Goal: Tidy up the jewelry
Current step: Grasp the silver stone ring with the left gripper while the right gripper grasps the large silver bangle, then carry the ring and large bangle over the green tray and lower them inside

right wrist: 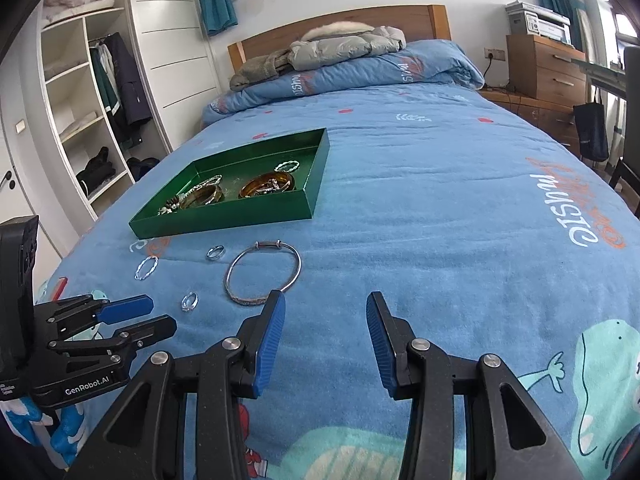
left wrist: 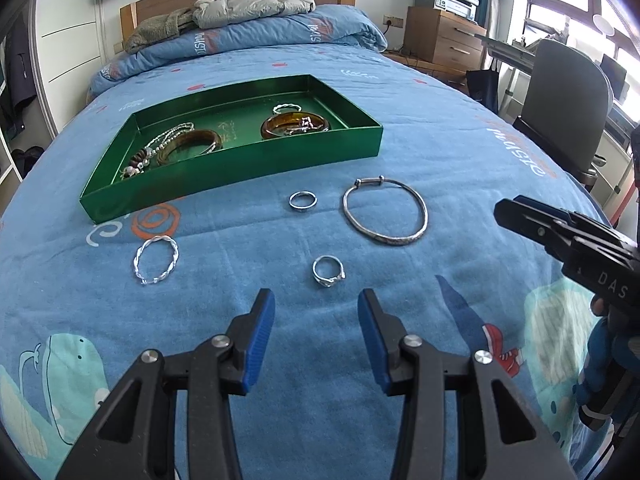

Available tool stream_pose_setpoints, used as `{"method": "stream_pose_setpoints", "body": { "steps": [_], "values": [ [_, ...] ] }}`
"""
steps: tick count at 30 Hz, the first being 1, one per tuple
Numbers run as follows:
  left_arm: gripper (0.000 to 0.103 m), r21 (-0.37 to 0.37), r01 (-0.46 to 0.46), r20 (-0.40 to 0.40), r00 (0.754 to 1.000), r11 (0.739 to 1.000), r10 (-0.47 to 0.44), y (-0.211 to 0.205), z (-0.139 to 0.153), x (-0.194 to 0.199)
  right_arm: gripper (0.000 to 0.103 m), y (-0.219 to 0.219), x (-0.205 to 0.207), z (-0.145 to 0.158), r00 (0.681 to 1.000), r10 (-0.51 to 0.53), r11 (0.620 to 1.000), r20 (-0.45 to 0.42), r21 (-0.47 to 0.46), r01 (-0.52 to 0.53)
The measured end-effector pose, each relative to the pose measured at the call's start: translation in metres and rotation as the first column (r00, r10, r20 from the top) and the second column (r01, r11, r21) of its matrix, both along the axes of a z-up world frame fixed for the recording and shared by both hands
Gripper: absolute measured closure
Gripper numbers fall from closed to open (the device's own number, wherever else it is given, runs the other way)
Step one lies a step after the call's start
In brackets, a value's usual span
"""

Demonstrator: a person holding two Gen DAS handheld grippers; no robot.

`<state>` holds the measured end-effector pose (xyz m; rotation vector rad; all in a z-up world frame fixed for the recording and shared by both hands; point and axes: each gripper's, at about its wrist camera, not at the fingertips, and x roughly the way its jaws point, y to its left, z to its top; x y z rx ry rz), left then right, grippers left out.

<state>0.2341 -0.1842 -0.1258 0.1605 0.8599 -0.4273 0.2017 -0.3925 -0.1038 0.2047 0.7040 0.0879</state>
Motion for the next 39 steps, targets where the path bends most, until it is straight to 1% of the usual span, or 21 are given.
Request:
{"method": "stream_pose_setpoints", "body": {
  "steps": [8,13,16,18,20,22,26,29,30,31,32,34,35,36,39],
  "values": [
    [0.062,-0.019,0.007,-0.011,1.0,1.0,-0.007,-0.008,-0.003,0.01,0.061,0.006,0.012,0.002,0.999,0.041,0.999,-0.002,-0.007,-0.041],
    [0.063,-0.027,0.008,-0.033,0.999,1.0,-0.009,-0.01,-0.011,0.016,0.061,0.012,0.026,-0.002,0.998,0.062,0.998,-0.018,-0.006,-0.062],
    [0.068,-0.026,0.011,-0.026,1.0,1.0,-0.012,-0.01,-0.014,0.017,0.061,0.015,0.034,-0.009,0.997,0.074,0.997,-0.034,0.0,-0.074],
    [0.073,-0.032,0.012,-0.025,1.0,0.999,-0.013,-0.01,-0.014,0.019,0.061,0.017,0.039,-0.012,0.996,0.08,0.997,-0.044,0.008,-0.079],
    [0.082,-0.034,0.01,-0.024,1.0,0.999,-0.011,-0.008,-0.015,0.021,0.061,0.017,0.043,-0.013,0.995,0.084,0.996,-0.049,0.016,-0.084],
    [0.085,-0.031,0.011,-0.019,1.0,0.999,-0.011,-0.007,-0.016,0.022,0.061,0.018,0.046,-0.012,0.995,0.084,0.996,-0.049,0.012,-0.083],
    [0.085,-0.025,0.018,-0.01,1.0,1.0,-0.018,-0.007,-0.016,0.02,0.061,0.02,0.055,-0.014,0.995,0.086,0.996,-0.058,0.008,-0.086],
    [0.086,-0.031,0.016,-0.007,1.0,0.999,-0.016,-0.005,-0.015,0.02,0.061,0.024,0.062,-0.017,0.991,0.107,0.994,-0.075,0.01,-0.106],
    [0.085,-0.03,0.017,-0.004,1.0,0.999,-0.017,-0.006,-0.015,0.02,0.062,0.026,0.064,-0.017,0.99,0.118,0.993,-0.079,0.003,-0.118],
    [0.086,-0.031,0.017,-0.003,1.0,0.999,-0.017,-0.005,-0.015,0.02,0.067,0.029,0.066,-0.017,0.988,0.126,0.992,-0.085,-0.006,-0.127],
    [0.086,-0.032,0.017,-0.002,1.0,0.999,-0.017,-0.006,-0.014,0.019,0.069,0.031,0.07,-0.018,0.987,0.13,0.991,-0.096,-0.015,-0.132],
    [0.086,-0.038,0.016,-0.001,1.0,0.999,-0.017,-0.005,-0.014,0.02,0.08,0.033,0.077,-0.022,0.983,0.13,0.99,-0.128,-0.03,-0.135],
    [0.086,-0.041,0.015,0.001,1.0,0.999,-0.015,-0.004,-0.013,0.02,0.083,0.034,0.08,-0.025,0.979,0.132,0.989,-0.153,-0.041,-0.14],
    [0.086,-0.044,0.015,0.005,1.0,0.999,-0.014,-0.003,-0.012,0.02,0.085,0.035,0.083,-0.029,0.975,0.131,0.988,-0.178,-0.054,-0.143],
    [0.086,-0.061,0.006,0.008,1.0,0.998,-0.005,0.002,-0.01,0.022,0.086,0.036,0.089,-0.032,0.965,0.142,0.986,-0.223,-0.057,-0.158]
  ]
}}
